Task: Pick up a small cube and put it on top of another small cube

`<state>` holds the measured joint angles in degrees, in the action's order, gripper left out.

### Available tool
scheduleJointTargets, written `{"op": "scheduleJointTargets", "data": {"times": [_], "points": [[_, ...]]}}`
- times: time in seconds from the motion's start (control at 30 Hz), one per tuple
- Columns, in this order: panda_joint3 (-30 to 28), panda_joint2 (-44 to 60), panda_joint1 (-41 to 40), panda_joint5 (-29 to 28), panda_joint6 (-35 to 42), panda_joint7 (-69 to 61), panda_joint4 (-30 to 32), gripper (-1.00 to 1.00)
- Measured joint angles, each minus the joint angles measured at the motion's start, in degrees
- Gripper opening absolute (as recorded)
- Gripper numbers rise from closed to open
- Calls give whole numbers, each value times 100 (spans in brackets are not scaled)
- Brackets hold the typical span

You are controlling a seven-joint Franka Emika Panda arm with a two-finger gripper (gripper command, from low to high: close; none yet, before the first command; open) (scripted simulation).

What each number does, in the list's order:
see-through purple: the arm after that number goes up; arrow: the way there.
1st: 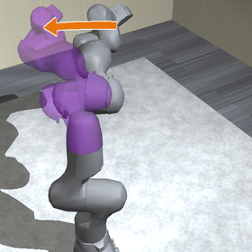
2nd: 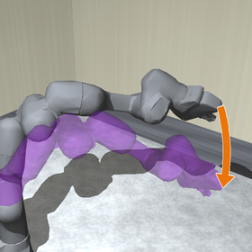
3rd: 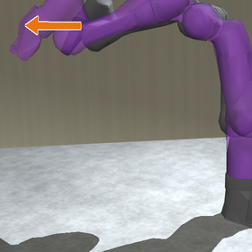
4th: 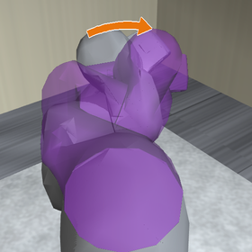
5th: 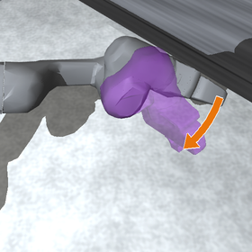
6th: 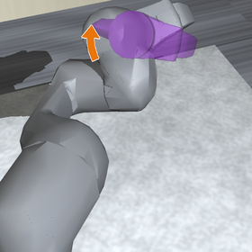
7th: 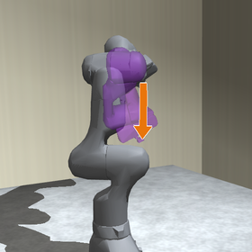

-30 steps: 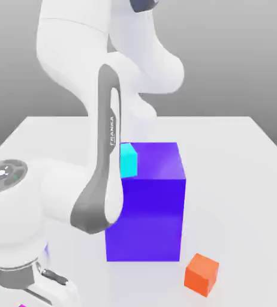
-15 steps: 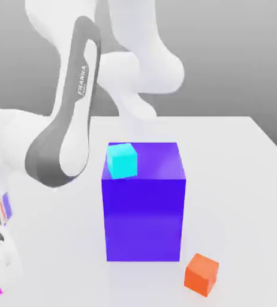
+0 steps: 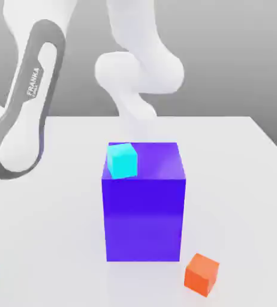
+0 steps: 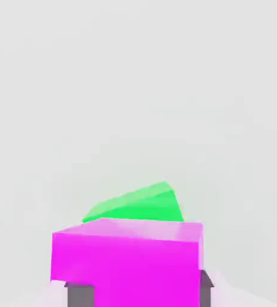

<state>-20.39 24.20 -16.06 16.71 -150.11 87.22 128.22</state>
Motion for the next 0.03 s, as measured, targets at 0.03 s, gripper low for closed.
{"op": "scheduleJointTargets", "data": {"times": [0.03], "points": [[0, 0, 0, 0, 0, 0, 0, 100]]}}
